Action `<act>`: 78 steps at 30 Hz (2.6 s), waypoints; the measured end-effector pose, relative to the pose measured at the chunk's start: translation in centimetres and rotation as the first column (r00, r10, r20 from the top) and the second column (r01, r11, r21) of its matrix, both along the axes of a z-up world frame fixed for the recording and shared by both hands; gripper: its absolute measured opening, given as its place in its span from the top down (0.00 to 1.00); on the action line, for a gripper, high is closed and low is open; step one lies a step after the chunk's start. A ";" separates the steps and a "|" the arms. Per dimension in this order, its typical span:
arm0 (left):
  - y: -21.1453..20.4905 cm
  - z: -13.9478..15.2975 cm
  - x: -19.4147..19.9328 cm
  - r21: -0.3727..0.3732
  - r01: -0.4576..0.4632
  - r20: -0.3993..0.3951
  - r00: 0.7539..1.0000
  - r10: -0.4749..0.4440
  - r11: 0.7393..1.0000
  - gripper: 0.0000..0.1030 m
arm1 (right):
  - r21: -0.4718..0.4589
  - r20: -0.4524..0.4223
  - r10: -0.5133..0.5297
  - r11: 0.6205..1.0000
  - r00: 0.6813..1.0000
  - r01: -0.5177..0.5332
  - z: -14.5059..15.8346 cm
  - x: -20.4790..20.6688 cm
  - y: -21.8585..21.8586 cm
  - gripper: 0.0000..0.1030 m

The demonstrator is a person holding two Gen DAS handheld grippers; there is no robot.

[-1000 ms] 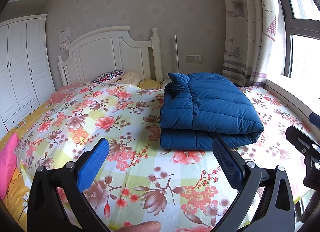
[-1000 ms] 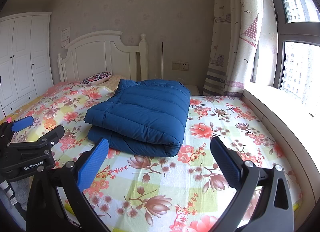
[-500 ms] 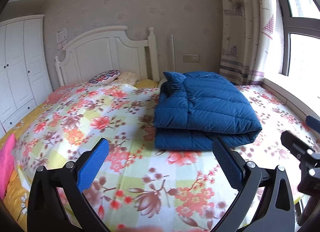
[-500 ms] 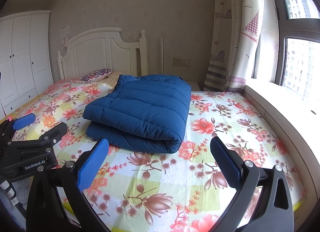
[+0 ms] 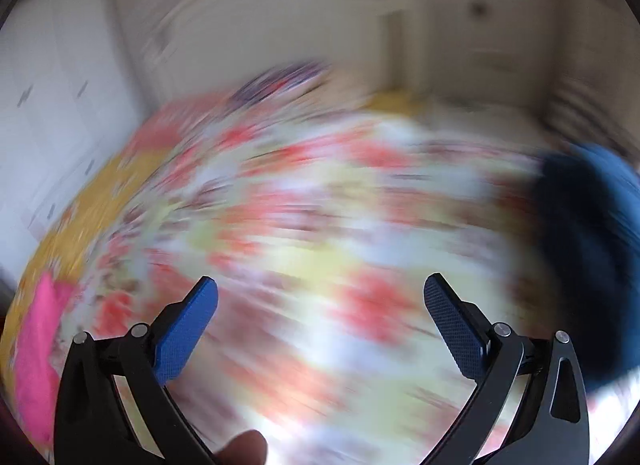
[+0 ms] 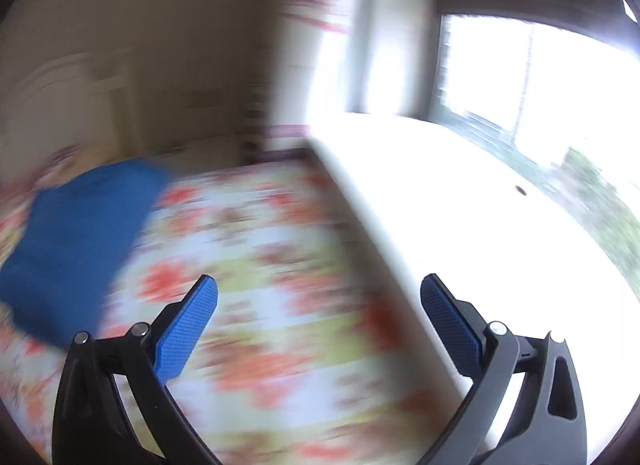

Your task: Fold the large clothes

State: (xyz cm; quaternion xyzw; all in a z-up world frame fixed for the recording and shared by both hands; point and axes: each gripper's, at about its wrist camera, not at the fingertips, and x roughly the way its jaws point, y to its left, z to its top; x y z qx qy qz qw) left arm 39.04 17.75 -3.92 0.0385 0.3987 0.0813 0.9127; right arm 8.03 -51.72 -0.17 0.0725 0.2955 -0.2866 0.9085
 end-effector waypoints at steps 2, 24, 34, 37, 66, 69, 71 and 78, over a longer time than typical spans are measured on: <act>7.3 -1.3 4.4 -0.033 -0.105 -0.026 0.994 0.105 0.994 0.04 | 0.038 -0.068 -0.123 0.991 0.990 0.126 -0.1 -0.7 -7.6 0.02; 17.6 -5.7 8.8 -0.135 -0.193 0.014 0.980 0.196 0.972 0.04 | 0.218 -0.236 -0.162 0.952 0.958 0.215 -6.2 0.1 -24.3 0.02; 17.5 -5.8 8.9 -0.134 -0.192 0.014 0.981 0.195 0.972 0.04 | 0.219 -0.235 -0.163 0.952 0.958 0.215 -6.2 -0.3 -24.7 0.02; 17.6 -5.8 8.9 -0.135 -0.192 0.014 0.981 0.195 0.972 0.04 | 0.219 -0.235 -0.163 0.952 0.958 0.215 -6.2 -0.3 -24.7 0.02; 17.6 -5.8 8.9 -0.135 -0.190 0.012 0.981 0.194 0.972 0.04 | 0.218 -0.235 -0.163 0.952 0.958 0.216 -6.2 -0.3 -24.6 0.02; 17.6 -5.8 9.0 -0.137 -0.190 0.013 0.981 0.194 0.972 0.04 | 0.218 -0.235 -0.163 0.952 0.958 0.216 -6.2 -0.2 -24.5 0.02; 17.5 -5.8 9.0 -0.135 -0.190 0.012 0.981 0.194 0.972 0.04 | 0.218 -0.235 -0.163 0.952 0.958 0.216 -6.2 -0.3 -24.6 0.02; 17.6 -5.8 9.0 -0.137 -0.190 0.011 0.981 0.193 0.972 0.04 | 0.218 -0.234 -0.163 0.952 0.958 0.216 -6.3 -0.3 -24.6 0.02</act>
